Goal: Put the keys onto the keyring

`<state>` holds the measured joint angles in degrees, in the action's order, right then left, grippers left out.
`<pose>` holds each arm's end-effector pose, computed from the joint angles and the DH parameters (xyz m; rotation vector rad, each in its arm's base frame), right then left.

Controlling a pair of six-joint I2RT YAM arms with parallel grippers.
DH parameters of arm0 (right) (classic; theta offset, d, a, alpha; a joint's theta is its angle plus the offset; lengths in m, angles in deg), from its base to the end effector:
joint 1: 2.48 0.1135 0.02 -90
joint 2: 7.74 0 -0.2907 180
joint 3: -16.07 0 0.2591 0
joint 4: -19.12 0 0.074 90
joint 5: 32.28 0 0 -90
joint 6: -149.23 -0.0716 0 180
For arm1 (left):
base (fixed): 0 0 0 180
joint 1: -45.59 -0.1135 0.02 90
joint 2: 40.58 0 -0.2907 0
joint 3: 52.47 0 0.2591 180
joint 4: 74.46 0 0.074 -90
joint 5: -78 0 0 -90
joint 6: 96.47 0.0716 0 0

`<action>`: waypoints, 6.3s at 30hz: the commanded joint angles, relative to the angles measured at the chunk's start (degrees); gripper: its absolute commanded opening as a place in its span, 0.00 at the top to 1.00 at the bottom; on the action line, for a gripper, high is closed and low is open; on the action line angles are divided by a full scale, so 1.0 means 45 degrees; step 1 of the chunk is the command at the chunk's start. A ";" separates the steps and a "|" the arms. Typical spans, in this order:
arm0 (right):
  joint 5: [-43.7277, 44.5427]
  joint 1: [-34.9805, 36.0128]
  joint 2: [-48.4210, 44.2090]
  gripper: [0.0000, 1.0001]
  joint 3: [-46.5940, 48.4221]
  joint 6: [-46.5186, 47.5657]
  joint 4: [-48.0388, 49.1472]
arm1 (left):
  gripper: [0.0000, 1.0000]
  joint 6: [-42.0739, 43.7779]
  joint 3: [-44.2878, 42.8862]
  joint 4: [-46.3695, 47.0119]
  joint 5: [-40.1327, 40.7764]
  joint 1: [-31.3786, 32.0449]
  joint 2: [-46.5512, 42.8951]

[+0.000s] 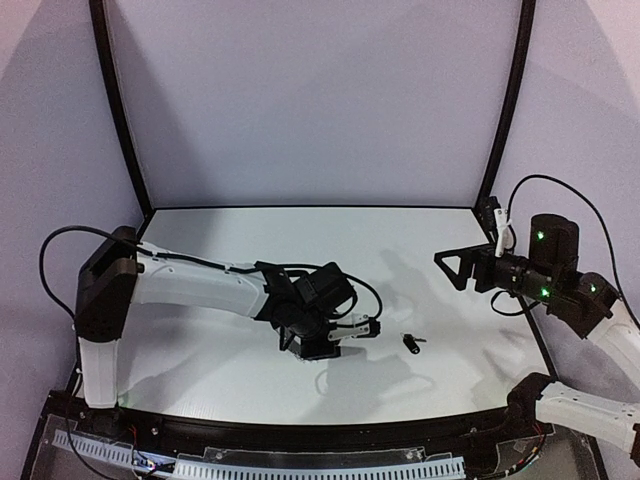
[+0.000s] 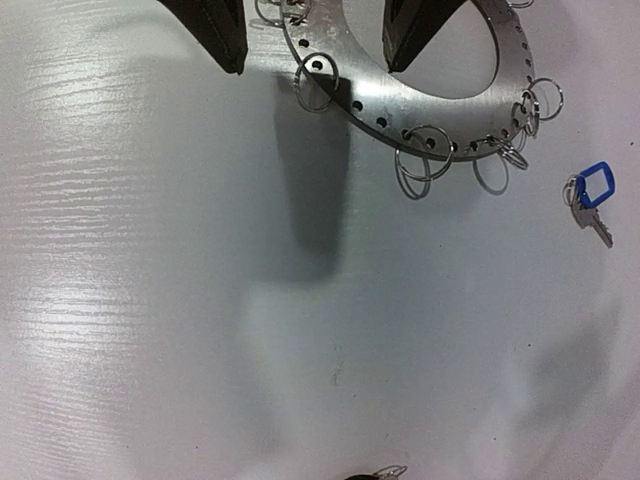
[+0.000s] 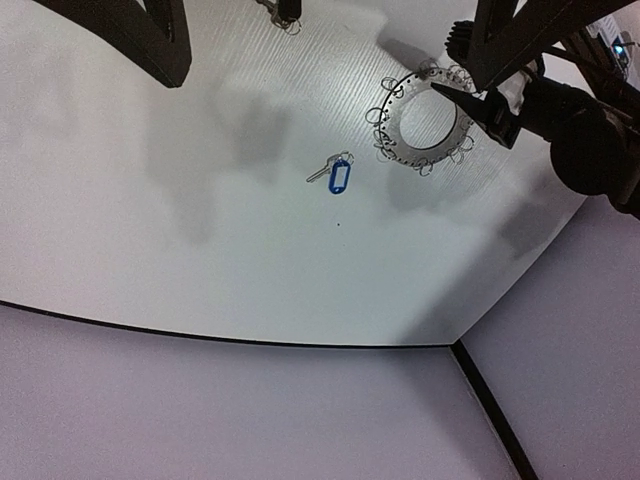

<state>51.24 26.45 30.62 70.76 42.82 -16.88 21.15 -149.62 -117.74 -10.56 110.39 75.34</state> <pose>0.1513 0.0929 0.3179 -0.2919 1.9427 0.6355 0.1978 -0.4160 0.1630 1.9185 1.8507 -0.1797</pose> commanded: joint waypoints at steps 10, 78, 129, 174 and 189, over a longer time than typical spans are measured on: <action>-0.0034 -0.0042 -0.0087 0.02 -0.0093 0.0397 0.0016 | 0.65 0.0462 -0.0600 -0.0274 0.0854 0.0021 0.0858; -1.0131 0.4409 0.5318 0.42 0.3678 0.5148 0.3361 | 0.99 -0.4179 0.6720 1.1822 -0.6063 0.0026 -0.9219; -0.6991 0.5369 0.6007 1.00 0.5055 0.6348 0.1036 | 0.27 -0.5439 0.7296 0.9733 -0.3001 0.0016 -1.0188; -0.5711 0.5841 0.7462 1.00 0.6569 0.6596 -0.1227 | 0.73 -0.5325 0.5494 0.7433 -0.2624 0.0015 -0.8876; -0.5523 0.5947 0.7611 1.00 0.6690 0.6876 -0.1528 | 0.79 -0.5196 0.5449 0.7245 -0.2502 0.0022 -0.8846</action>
<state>26.53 52.13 64.42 99.08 72.76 -23.90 -2.79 -123.90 -84.10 -22.44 110.39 35.93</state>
